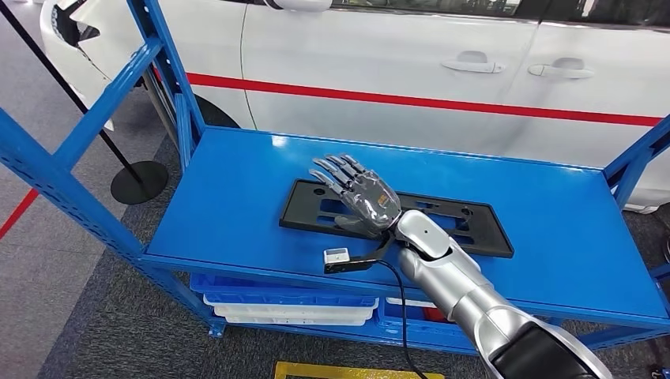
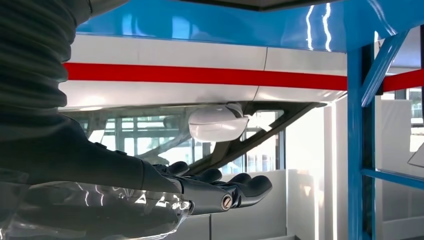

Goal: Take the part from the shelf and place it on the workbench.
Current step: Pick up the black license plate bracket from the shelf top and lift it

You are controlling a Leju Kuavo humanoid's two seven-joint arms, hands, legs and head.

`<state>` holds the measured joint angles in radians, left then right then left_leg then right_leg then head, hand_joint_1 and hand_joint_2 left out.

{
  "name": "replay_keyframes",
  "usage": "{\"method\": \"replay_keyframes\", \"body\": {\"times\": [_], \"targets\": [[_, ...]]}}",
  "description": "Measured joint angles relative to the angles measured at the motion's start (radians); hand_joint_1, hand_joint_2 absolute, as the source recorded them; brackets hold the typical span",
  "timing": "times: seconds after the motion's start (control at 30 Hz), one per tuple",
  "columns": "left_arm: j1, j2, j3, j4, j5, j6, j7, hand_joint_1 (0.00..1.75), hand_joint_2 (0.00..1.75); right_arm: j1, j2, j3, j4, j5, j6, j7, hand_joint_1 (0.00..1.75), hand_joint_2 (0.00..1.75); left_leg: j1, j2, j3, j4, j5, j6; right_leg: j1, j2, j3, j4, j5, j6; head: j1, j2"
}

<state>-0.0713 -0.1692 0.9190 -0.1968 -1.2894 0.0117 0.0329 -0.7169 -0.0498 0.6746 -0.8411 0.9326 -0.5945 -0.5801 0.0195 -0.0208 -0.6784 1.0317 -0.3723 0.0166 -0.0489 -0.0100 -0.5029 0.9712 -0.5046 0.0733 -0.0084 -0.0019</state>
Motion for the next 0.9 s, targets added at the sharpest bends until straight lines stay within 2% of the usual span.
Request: {"method": "replay_keyframes", "body": {"times": [0.2,0.53,0.63,0.8,0.9], "targets": [[0.000,0.000,0.000,0.000,-0.002,0.003,0.000,0.00,0.00,-0.004,0.006,0.007,0.015,-0.053,0.032,-0.018,0.00,1.75,0.000,0.000,0.001,0.000,-0.002,-0.001,0.000,0.000,0.001,0.000,-0.002,-0.001,0.000,0.000],[0.000,0.000,0.001,0.000,-0.006,0.008,-0.004,0.00,0.00,-0.006,0.006,-0.013,0.000,-0.245,0.129,-0.082,0.00,1.75,0.000,0.000,0.002,0.000,-0.003,-0.002,0.000,0.001,0.001,0.000,-0.002,-0.001,0.000,0.000],[0.000,0.000,0.003,0.000,-0.006,0.010,-0.006,0.00,0.00,-0.006,0.006,-0.033,-0.024,-0.344,0.211,-0.104,0.00,1.75,0.000,0.000,0.002,0.000,-0.003,-0.002,0.000,0.001,0.002,0.000,-0.003,-0.001,0.000,0.000],[-0.001,0.000,0.006,0.000,-0.005,0.019,-0.005,0.00,0.00,-0.006,0.003,-0.095,-0.099,-0.598,0.463,-0.113,0.00,1.75,0.000,0.000,0.002,0.000,-0.003,-0.002,0.000,0.001,0.002,0.000,-0.003,-0.001,0.000,0.000],[-0.001,0.000,0.006,0.000,-0.005,0.022,-0.003,0.00,0.00,-0.005,-0.010,-0.124,-0.154,-0.651,0.530,-0.115,0.00,1.75,0.000,0.000,0.003,0.000,-0.003,-0.002,0.000,0.001,0.002,0.000,-0.003,-0.002,0.000,0.000]]}}
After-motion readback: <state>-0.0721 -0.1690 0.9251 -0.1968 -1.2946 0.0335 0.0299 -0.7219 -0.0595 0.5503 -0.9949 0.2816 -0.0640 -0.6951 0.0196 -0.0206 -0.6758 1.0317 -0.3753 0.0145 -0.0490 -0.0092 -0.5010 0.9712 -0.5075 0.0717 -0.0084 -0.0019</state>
